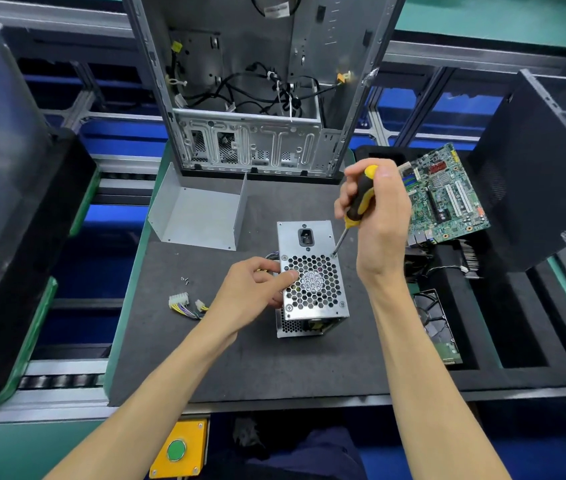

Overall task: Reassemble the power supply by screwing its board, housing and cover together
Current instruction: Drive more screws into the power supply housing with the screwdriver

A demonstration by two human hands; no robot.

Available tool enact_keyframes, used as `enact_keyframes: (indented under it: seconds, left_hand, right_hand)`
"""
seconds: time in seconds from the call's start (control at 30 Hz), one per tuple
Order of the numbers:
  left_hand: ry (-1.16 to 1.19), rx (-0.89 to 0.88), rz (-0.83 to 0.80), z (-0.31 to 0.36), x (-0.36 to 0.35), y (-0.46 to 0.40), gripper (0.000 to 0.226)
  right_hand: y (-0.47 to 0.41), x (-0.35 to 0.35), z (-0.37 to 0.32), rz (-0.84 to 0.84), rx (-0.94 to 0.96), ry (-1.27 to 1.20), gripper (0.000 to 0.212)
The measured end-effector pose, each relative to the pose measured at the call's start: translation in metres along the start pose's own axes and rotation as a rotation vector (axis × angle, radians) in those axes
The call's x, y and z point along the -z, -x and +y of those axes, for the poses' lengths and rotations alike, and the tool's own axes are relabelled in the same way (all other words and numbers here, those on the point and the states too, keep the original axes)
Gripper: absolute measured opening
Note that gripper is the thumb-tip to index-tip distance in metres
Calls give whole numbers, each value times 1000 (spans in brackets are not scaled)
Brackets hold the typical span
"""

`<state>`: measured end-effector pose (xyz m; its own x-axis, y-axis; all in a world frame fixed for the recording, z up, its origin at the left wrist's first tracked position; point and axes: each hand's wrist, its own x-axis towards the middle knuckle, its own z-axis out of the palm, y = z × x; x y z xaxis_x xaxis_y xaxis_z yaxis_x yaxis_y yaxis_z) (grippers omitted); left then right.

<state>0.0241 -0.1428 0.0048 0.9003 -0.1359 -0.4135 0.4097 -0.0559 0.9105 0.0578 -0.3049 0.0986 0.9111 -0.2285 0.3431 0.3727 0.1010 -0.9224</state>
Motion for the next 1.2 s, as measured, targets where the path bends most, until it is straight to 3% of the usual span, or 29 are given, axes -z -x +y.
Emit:
enact_keyframes:
  seconds: [0.07,0.17,0.23,0.37,0.63,0.83,1.0,1.1,1.2]
  left_hand:
    - [-5,-1,1,0,1,0,29]
    - [-10,0,6,0,0,0,29]
    - [-17,0,10,1,0,0,28]
    - [-17,5,15,3,0,1,28]
    - [-30,5,39,6,-2,2,27]
    - [-53,5,46,4,-1,3,31]
    - [-43,11,65,4,-3,2,29]
    - [-44,10,71,4,-6,3,28]
    - [-46,8,73,6,-7,4,28]
  right_hand:
    - [0,1,-3,-18,18,5,6]
    - [-2,1,-5,-26,-11,26,17]
    - [-3,1,-5,-72,-61,46,10]
    - [-4,5,-6,-151,-121,136,32]
    - [-4,10,-13,-217,-35,145,15]
    - [-3,8,-11,-148,42,236,7]
    - [-6,15,-13,-23,112,292,40]
    - [-9,14,-9,57,45,248,50]
    - [-10,6,-4,36,-82,87,37]
